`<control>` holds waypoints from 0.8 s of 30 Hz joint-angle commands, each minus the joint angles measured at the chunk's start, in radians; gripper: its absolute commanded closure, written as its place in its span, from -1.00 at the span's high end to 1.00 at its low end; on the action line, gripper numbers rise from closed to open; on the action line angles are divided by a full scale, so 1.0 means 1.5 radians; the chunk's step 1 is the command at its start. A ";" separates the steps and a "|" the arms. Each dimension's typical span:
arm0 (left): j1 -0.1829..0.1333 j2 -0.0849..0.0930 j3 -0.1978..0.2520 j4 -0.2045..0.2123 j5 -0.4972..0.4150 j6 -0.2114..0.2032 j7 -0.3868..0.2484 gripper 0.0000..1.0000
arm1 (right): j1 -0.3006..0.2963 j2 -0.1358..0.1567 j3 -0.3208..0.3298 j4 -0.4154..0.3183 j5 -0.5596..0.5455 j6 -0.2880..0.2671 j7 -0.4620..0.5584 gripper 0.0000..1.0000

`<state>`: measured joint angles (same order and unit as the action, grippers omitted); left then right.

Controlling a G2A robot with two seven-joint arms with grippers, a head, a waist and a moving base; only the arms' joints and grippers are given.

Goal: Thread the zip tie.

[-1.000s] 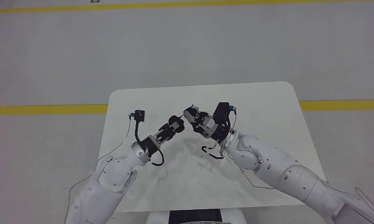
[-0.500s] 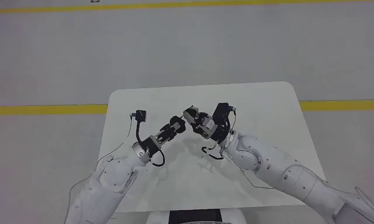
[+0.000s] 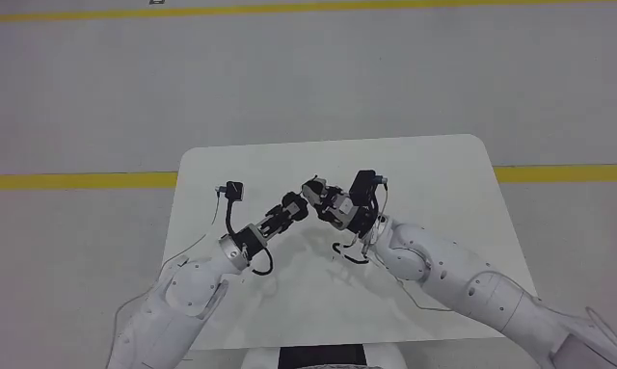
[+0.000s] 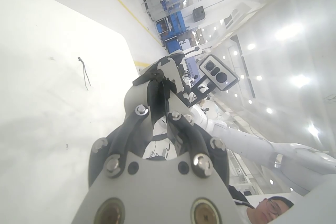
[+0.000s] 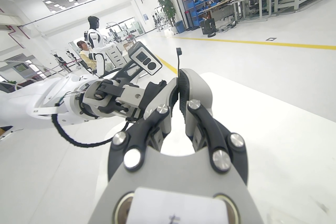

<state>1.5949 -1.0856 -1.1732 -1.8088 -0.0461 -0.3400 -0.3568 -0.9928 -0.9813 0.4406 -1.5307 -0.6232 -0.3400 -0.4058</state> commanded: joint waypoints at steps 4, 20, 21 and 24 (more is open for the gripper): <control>-0.003 0.000 0.003 0.000 -0.002 0.000 -0.004 -1.00 | 0.006 -0.001 -0.009 0.001 0.009 0.000 0.013 -1.00; -0.004 0.001 -0.001 0.004 -0.005 0.000 -0.003 -1.00 | 0.012 0.005 -0.008 0.006 0.011 0.000 -0.006 -1.00; -0.004 0.001 -0.001 0.004 -0.005 0.000 -0.003 -1.00 | 0.012 0.005 -0.008 0.005 0.011 0.000 -0.006 -1.00; -0.004 0.001 -0.001 0.004 -0.006 0.000 -0.003 -1.00 | 0.011 0.006 -0.008 0.004 0.011 0.000 -0.006 -1.00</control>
<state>1.5897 -1.0838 -1.1746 -1.8032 -0.0539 -0.3400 -0.3607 -0.9754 -0.9727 0.4295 -1.5240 -0.6074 -0.3400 -0.4159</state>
